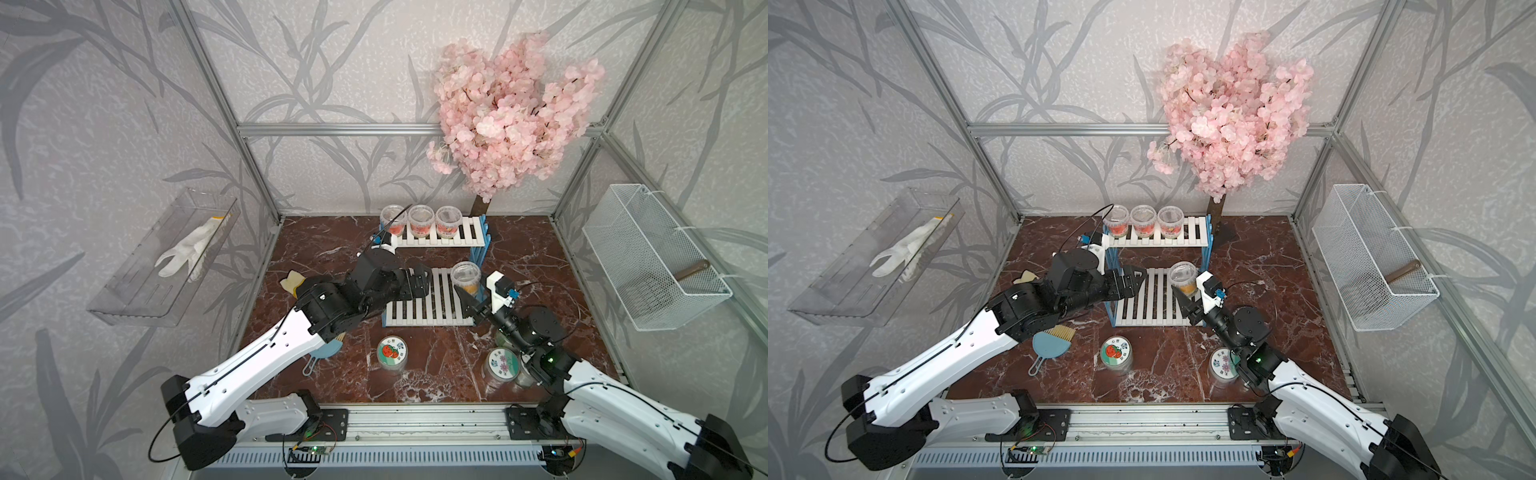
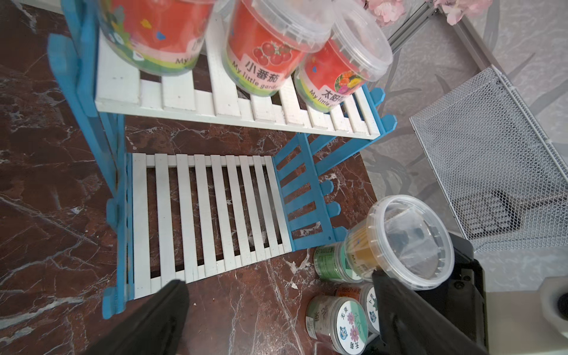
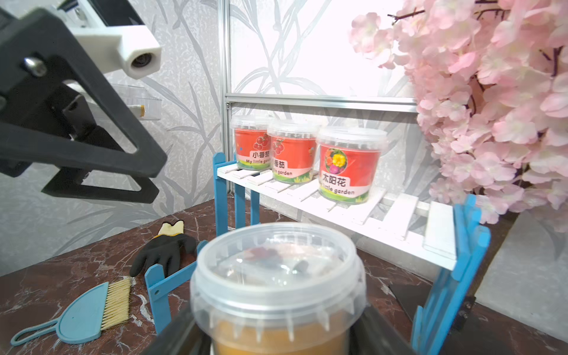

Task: Place the seed container on the shelf
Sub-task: Place the seed jar on the shelf.

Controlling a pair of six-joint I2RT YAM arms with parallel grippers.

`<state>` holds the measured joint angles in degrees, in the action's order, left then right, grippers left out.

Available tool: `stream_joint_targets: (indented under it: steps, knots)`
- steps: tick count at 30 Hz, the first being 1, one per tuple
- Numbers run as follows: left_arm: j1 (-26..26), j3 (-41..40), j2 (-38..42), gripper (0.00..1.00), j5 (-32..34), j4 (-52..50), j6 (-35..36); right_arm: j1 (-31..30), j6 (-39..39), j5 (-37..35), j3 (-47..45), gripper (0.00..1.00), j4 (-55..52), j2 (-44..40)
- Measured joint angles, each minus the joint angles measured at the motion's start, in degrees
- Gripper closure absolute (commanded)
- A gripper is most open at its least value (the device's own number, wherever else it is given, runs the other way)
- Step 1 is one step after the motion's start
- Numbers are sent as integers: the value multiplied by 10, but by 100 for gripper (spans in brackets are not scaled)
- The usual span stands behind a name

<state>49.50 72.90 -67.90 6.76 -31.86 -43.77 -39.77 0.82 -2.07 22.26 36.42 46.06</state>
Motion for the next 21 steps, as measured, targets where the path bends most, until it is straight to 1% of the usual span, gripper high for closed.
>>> stream_joint_targets:
  steps: [2, 5, 11, 14, 21]
  knots:
    - [-5, -12, 0, 0, -12, 16, -4, 9, -7, 5, 8, 33, -13, -4]
    - [-13, -26, -6, 0, -49, 48, -17, 16, -17, 11, 22, 34, -21, -3]
    - [-16, -31, -21, 0, -98, 111, -38, 21, -28, 12, 42, 34, -19, 9]
    - [-16, -36, -21, 0, -100, 125, -43, 34, -31, 10, 58, 34, -20, 20]
    - [-17, -49, -18, 0, -94, 130, -41, 92, -63, 11, 113, 34, -21, 51]
